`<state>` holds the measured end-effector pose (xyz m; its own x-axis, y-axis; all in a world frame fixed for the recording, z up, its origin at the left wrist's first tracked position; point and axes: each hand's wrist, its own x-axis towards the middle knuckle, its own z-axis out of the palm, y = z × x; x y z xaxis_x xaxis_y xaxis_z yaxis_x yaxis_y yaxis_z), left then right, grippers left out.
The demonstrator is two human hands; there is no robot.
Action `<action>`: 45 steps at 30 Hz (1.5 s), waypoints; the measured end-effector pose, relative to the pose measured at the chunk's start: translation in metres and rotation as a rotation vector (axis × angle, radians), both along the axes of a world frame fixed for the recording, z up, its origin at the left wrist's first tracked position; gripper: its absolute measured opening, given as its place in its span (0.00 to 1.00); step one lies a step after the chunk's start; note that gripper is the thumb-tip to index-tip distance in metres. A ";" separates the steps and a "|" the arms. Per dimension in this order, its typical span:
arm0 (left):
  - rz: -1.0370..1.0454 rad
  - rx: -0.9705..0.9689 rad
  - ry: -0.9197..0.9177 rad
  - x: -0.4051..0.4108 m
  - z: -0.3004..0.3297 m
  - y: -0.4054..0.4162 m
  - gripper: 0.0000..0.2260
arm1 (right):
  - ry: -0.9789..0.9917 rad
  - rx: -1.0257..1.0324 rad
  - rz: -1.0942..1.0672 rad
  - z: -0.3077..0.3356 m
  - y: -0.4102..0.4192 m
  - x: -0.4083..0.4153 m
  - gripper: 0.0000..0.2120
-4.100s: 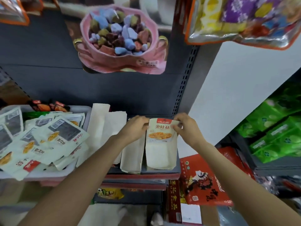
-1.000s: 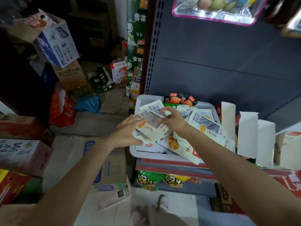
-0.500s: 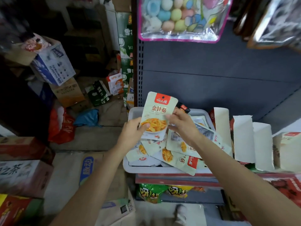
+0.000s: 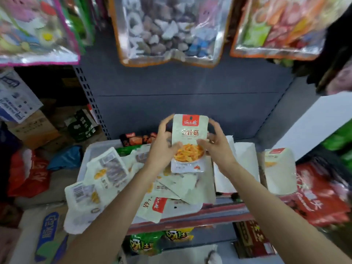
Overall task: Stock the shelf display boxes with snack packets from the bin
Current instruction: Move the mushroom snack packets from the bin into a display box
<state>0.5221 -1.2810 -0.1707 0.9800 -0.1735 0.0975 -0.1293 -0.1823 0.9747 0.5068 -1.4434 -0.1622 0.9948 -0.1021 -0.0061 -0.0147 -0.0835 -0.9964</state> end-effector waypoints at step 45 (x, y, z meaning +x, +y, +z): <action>0.112 0.581 -0.209 -0.019 -0.033 -0.335 0.17 | -0.077 -0.534 -0.005 -0.043 -0.356 -0.009 0.10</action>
<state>0.5031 -1.6165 -0.2032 0.9656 -0.1535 0.2100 -0.2563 -0.6979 0.6687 0.4980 -1.7996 -0.2051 0.9898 -0.0755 0.1209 0.0552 -0.5788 -0.8136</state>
